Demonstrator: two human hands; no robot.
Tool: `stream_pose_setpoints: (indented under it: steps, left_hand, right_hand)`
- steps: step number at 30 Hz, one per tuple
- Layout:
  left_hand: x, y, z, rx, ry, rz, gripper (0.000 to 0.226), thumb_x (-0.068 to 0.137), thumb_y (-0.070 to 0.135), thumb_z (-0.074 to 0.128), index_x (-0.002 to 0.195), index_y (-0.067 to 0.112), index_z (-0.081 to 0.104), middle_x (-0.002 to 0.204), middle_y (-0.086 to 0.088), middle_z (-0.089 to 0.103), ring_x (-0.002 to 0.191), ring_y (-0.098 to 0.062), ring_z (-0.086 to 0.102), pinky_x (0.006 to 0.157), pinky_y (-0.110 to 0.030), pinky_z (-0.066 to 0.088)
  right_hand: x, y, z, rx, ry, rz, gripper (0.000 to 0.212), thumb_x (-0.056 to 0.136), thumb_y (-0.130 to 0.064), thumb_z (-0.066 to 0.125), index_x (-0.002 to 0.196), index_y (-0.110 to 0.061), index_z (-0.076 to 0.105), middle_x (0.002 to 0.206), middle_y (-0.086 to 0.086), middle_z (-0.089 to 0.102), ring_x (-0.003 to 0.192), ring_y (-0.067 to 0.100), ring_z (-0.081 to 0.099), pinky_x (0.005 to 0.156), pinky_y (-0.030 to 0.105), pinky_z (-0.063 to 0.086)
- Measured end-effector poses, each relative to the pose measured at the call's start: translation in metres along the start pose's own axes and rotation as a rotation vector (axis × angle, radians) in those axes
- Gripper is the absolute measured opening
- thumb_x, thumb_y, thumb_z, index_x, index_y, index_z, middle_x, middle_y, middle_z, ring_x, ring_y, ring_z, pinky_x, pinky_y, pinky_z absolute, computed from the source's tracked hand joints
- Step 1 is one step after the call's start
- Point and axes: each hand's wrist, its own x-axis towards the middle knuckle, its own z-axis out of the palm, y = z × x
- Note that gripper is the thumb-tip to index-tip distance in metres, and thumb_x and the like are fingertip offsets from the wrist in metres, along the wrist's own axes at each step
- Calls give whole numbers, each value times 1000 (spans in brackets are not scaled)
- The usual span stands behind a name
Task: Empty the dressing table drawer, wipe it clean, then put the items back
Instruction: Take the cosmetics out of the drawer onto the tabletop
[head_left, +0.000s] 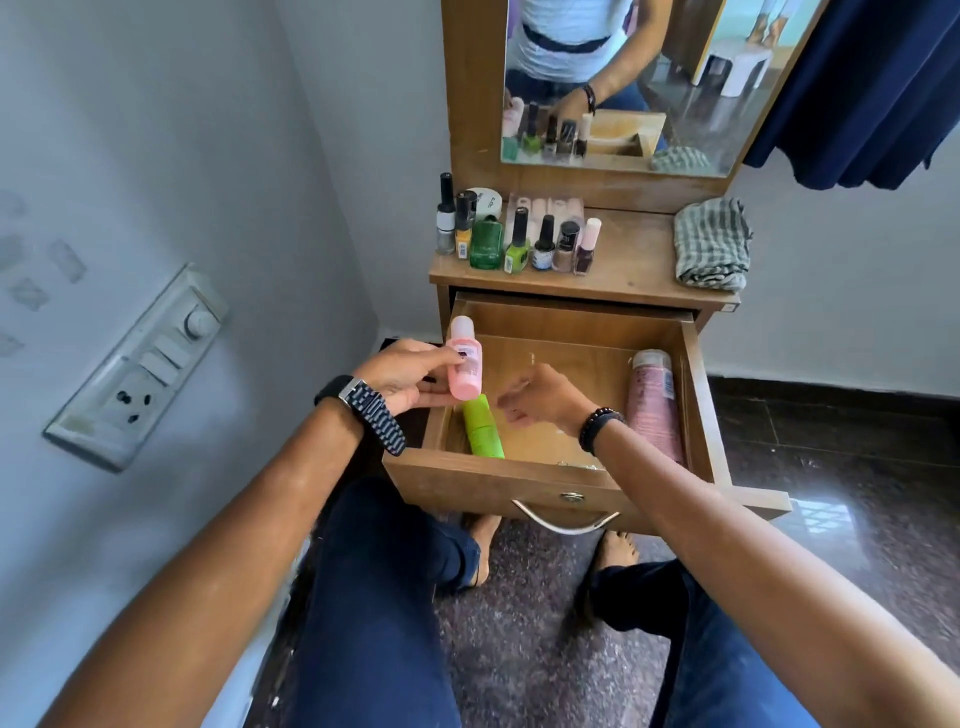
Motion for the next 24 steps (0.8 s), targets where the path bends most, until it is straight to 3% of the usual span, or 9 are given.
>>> stream_pose_setpoints:
  steps: [3, 8, 10, 13, 15, 18, 21, 24]
  left_hand:
    - [-6, -2, -11, 33, 19, 2, 10, 88, 10, 57, 96, 3, 56, 82, -14, 62, 73, -22, 64, 56, -29, 59]
    - [-8, -6, -20, 66, 29, -6, 14, 89, 13, 57, 99, 5, 56, 89, -15, 65, 78, -23, 66, 68, -34, 58]
    - [-9, -8, -19, 72, 27, -5, 18, 89, 13, 57, 104, 4, 55, 92, -15, 65, 81, -25, 66, 74, -38, 57]
    - [-11, -10, -17, 74, 9, 1, 17, 89, 12, 56, 104, 4, 55, 93, -15, 65, 82, -25, 66, 75, -39, 56]
    - [-14, -9, -15, 71, -6, 12, 11, 89, 11, 55, 100, 6, 56, 93, -13, 65, 81, -25, 66, 75, -39, 56]
    - [-16, -6, -7, 64, -28, 41, 8, 90, 10, 54, 97, 8, 55, 95, -13, 65, 83, -25, 66, 76, -39, 56]
    - [-18, -3, 6, 72, -50, 81, 16, 90, 11, 54, 105, 6, 54, 94, -12, 65, 84, -23, 65, 79, -41, 55]
    - [-20, 5, 23, 68, -74, 117, 14, 90, 13, 56, 104, 9, 55, 100, -12, 64, 85, -22, 65, 79, -41, 55]
  right_hand:
    - [6, -1, 19, -382, -48, 87, 45, 79, -39, 72, 104, -6, 54, 97, 12, 69, 79, 23, 68, 76, 35, 58]
    - [5, -12, 38, -432, -126, 41, 65, 76, -38, 76, 119, -6, 40, 109, 13, 61, 65, 23, 65, 57, 31, 56]
    - [7, -13, 40, -389, -122, 58, 60, 77, -32, 76, 119, -6, 42, 106, 13, 62, 63, 23, 66, 57, 31, 57]
    - [8, -7, 28, -163, -146, 128, 53, 77, -21, 75, 118, -4, 46, 102, 14, 66, 79, 27, 68, 74, 38, 60]
    - [7, -2, 14, -32, -156, 123, 47, 77, -18, 75, 116, -5, 51, 103, 13, 67, 75, 20, 65, 70, 32, 59]
    - [-5, 2, -14, 126, -129, 29, 18, 81, -12, 71, 93, -8, 58, 95, 12, 66, 71, 16, 61, 72, 29, 56]
    - [-28, 0, -45, 238, -90, -50, 24, 83, -6, 68, 104, 0, 59, 103, 19, 67, 84, 24, 65, 82, 34, 55]
    - [-49, -4, -77, 296, -58, -135, 28, 84, -2, 65, 110, 6, 58, 100, 13, 69, 81, 20, 68, 75, 25, 58]
